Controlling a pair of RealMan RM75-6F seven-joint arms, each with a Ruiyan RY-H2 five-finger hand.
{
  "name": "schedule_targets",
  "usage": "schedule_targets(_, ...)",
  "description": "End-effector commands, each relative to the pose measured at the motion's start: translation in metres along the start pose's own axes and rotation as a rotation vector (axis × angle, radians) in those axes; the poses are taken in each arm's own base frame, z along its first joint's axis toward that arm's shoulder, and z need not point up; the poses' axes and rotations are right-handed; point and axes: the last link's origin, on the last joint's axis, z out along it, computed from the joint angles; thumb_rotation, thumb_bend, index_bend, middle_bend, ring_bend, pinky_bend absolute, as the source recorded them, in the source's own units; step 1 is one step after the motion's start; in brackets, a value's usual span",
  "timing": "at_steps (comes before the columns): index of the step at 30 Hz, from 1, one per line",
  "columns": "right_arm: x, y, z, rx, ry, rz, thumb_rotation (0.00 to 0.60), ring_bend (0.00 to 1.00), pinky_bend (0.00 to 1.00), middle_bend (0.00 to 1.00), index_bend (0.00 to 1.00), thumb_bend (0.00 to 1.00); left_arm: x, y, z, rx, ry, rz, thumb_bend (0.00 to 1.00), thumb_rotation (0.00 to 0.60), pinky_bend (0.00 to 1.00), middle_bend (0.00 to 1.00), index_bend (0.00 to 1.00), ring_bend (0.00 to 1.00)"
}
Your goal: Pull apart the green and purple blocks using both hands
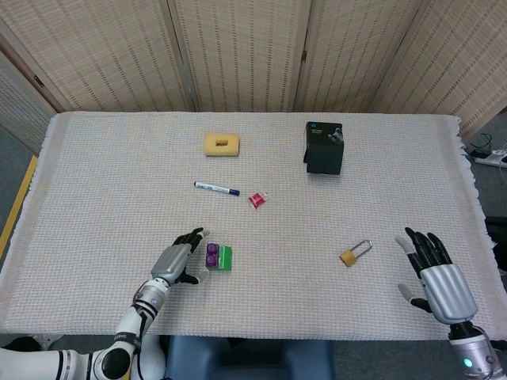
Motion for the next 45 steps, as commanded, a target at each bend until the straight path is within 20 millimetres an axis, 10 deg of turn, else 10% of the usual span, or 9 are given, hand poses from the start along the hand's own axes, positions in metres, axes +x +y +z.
schedule_targets(1, 0.0031, 0.0020, -0.0023, 0.000, 0.010, 0.008, 0.600, 0.00, 0.00, 0.00, 0.00, 0.33, -0.0031, 0.0049, 0.0065, -0.001, 0.021, 0.023, 0.38, 0.600, 0.00, 0.00, 0.09, 0.00)
schedule_targets(45, 0.0044, 0.0026, -0.0037, 0.015, 0.013, 0.013, 0.600, 0.00, 0.00, 0.00, 0.00, 0.33, -0.0123, 0.0106, 0.0144, 0.040, -0.009, -0.082, 0.40, 0.600, 0.00, 0.00, 0.23, 0.00)
